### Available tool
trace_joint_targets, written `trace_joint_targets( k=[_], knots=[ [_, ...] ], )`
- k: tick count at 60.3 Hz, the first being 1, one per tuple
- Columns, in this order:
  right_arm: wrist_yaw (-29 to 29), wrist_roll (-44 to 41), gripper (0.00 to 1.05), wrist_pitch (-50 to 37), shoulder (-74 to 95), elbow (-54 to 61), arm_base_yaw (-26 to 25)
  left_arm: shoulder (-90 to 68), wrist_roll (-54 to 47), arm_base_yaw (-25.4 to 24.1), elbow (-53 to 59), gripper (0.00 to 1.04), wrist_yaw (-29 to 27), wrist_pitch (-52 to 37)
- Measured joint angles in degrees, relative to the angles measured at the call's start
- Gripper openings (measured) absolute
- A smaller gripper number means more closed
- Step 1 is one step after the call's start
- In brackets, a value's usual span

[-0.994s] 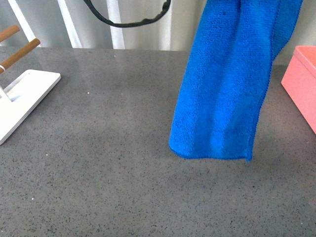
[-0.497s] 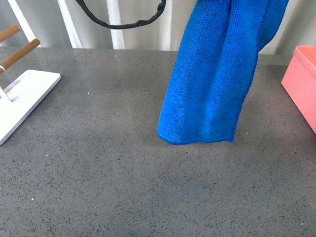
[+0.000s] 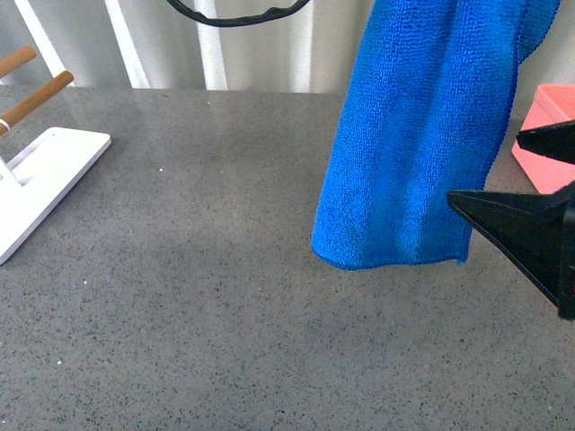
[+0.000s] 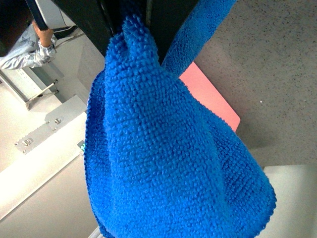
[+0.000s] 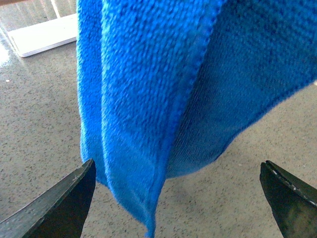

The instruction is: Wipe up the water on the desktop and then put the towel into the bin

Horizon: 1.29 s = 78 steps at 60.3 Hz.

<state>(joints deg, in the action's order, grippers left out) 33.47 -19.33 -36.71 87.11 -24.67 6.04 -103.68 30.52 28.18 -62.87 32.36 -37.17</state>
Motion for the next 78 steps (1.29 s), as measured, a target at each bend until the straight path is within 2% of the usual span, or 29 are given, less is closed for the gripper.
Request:
trace_joint_targets(
  k=[30, 32, 36, 45, 50, 64, 69, 78],
  knots=[
    [2.45, 0.59, 0.98, -3.50, 7.50, -9.51, 1.64, 1.07, 1.92, 1.68, 0.83, 0.05, 0.22, -0.24],
    [2.16, 0.63, 0.95, -3.65, 8.00, -9.79, 1.88, 1.16, 1.95, 1.88, 0.85, 0.05, 0.20, -0.26],
    [1.66, 0.35, 0.81, -3.93, 8.81, -10.01, 2.51, 1.22, 1.95, 2.14, 1.09, 0.05, 0.20, -0.24],
    [0.98, 0.22, 0.60, -4.61, 9.03, -10.01, 3.02, 1.22, 1.86, 2.32, 1.29, 0.05, -0.22, 0.17],
    [0.92, 0.22, 0.42, -4.90, 9.03, -10.01, 2.97, 1.22, 1.86, 2.38, 1.31, 0.05, -0.22, 0.17],
    [0.77, 0.22, 0.11, -4.92, 9.03, -10.01, 2.56, 1.22, 1.40, 2.36, 1.33, 0.05, -0.33, 1.01],
    [0.77, 0.20, 0.04, -4.92, 9.03, -10.01, 2.36, 1.22, 1.14, 2.32, 1.36, 0.05, -0.33, 1.42],
    [0.68, 0.28, 0.04, -5.14, 9.03, -10.01, 1.57, 1.22, 0.22, 1.84, 1.57, 0.05, -0.31, 2.60]
  ],
)
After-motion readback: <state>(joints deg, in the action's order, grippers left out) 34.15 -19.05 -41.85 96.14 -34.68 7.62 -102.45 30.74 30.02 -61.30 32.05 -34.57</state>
